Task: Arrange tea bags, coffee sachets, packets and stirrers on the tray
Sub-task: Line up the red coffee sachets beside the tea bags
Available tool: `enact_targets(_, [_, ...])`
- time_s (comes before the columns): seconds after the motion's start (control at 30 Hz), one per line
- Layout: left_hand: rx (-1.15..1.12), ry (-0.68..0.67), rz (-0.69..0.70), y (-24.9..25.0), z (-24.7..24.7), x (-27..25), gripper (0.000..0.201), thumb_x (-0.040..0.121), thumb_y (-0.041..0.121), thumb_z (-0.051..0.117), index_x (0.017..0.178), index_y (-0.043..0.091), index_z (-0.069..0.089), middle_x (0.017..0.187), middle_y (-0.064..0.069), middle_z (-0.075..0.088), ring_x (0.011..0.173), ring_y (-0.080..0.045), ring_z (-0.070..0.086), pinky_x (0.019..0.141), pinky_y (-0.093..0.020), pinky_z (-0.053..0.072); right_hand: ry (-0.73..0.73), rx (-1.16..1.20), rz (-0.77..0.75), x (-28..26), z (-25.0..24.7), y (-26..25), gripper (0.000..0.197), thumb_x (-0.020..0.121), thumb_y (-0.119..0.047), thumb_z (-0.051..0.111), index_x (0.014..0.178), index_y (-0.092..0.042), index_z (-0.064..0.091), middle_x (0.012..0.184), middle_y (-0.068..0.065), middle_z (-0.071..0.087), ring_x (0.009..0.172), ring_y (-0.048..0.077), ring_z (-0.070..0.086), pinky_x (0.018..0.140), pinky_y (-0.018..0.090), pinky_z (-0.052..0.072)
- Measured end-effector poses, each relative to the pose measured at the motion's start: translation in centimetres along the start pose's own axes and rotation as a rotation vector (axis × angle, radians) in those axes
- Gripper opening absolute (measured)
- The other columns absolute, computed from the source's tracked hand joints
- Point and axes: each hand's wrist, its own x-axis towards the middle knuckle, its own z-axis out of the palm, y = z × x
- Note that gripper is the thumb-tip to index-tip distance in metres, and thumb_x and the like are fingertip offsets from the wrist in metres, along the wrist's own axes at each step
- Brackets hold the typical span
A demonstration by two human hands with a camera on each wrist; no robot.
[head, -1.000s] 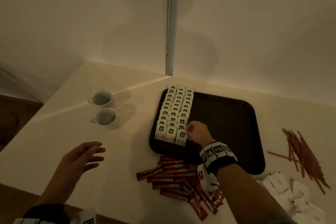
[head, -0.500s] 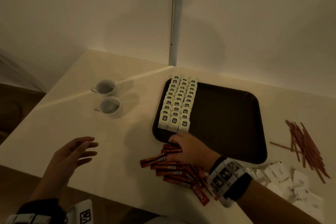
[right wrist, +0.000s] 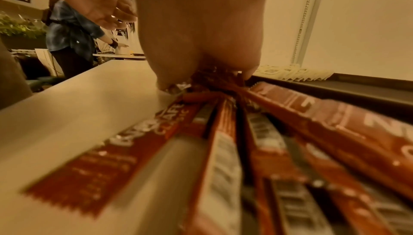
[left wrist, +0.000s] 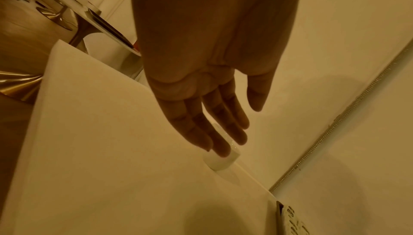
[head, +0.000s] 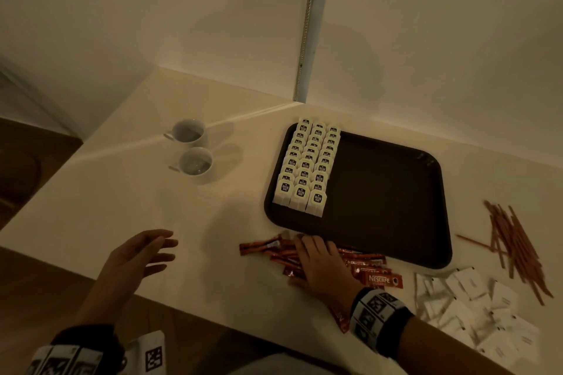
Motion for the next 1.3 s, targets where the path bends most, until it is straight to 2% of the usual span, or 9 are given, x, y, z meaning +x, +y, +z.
enact_targets(0.1, [0.009,0.005,-0.016,-0.4,-0.2,-0.3,0.022,0.096,0.014,0.046,0.106,0.011,0.065,0.104,-0.011,0.069,0.096,-0.032,0.064,0.081,-0.037,0.05,0.042,0.052,0.005,0.3,-0.3,-0.2,0.06,0.088,-0.054,0.029,0.127,-0.013,0.05,0.125,0.008,0.051,0.113,0.027,0.056,0.094,0.043,0.046])
enact_targets(0.27, [0.007,-0.008,-0.036,-0.5,-0.2,-0.9,0.022,0.096,0.014,0.045,0.106,0.011,0.065,0.103,-0.01,0.069,0.094,-0.03,0.065,0.08,-0.035,0.051,0.011,0.067,-0.025,0.6,-0.9,-0.4,0.054,0.097,-0.037,0.042,0.143,-0.013,0.027,0.149,0.011,0.024,0.138,0.028,0.022,0.115,0.043,0.016])
enact_targets(0.57, [0.168,-0.148,0.015,0.9,4.1,0.9,0.015,0.095,0.015,0.052,0.101,0.015,0.067,0.093,-0.002,0.072,0.089,-0.024,0.068,0.078,-0.033,0.053,0.032,0.17,-0.019,0.3,-3.7,-0.2,0.054,0.095,-0.037,0.048,0.14,-0.014,0.03,0.142,0.005,0.033,0.129,0.022,0.03,0.111,0.039,0.023])
enact_targets(0.67, [0.211,-0.291,0.059,3.0,7.1,2.3,0.017,0.088,0.031,0.065,0.103,0.022,0.065,0.099,0.002,0.071,0.095,-0.02,0.067,0.085,-0.035,0.052,0.114,0.498,0.049,-0.4,-7.2,-0.4,0.037,0.097,-0.036,0.044,0.128,-0.017,0.039,0.125,0.0,0.044,0.107,0.014,0.045,0.096,0.028,0.039])
enact_targets(0.8, [0.011,-0.537,0.209,7.2,12.1,3.5,0.073,0.062,0.052,0.076,0.125,0.031,0.047,0.125,0.002,0.06,0.112,-0.012,0.061,0.087,-0.026,0.052,0.287,0.704,-0.038,-1.4,-12.2,-0.4,0.025,0.1,-0.03,0.04,0.12,-0.015,0.039,0.101,-0.006,0.048,0.075,0.004,0.048,0.062,0.012,0.041])
enact_targets(0.93, [-0.343,-0.371,0.43,13.2,17.2,3.8,0.05,0.082,0.042,0.067,0.125,0.039,0.042,0.125,-0.004,0.057,0.115,-0.018,0.06,0.092,-0.035,0.052,0.381,0.799,-0.138,-1.3,-16.1,-0.1,0.015,0.099,-0.025,0.042,0.109,-0.014,0.043,0.084,-0.009,0.045,0.067,0.003,0.043,0.058,0.012,0.037])
enact_targets(1.03, [-0.408,-0.319,0.536,16.6,19.7,3.7,0.02,0.088,0.031,0.055,0.106,0.021,0.053,0.102,-0.01,0.064,0.095,-0.027,0.066,0.089,-0.038,0.053,0.377,1.029,-0.155,-2.0,-18.5,0.5,0.007,0.098,-0.02,0.045,0.105,-0.018,0.042,0.072,-0.007,0.049,0.057,0.001,0.047,0.056,0.017,0.041])
enact_targets(1.1, [-0.325,-0.354,0.519,17.6,21.0,4.2,0.004,0.094,0.02,0.052,0.097,0.018,0.054,0.093,-0.01,0.065,0.088,-0.022,0.066,0.083,-0.032,0.053,0.402,1.178,-0.136,-2.8,-19.5,1.1,0.008,0.098,-0.018,0.047,0.104,-0.019,0.044,0.067,-0.008,0.052,0.053,0.0,0.049,0.054,0.02,0.043])
enact_targets(1.3, [-0.038,-0.549,0.378,19.4,23.4,4.8,0.017,0.098,0.026,0.046,0.105,0.013,0.054,0.104,-0.003,0.068,0.097,-0.01,0.064,0.079,-0.016,0.051,0.417,1.289,-0.057,-5.1,-20.9,3.3,0.018,0.094,-0.023,0.054,0.111,-0.026,0.049,0.076,-0.004,0.055,0.059,0.0,0.052,0.057,0.017,0.046])
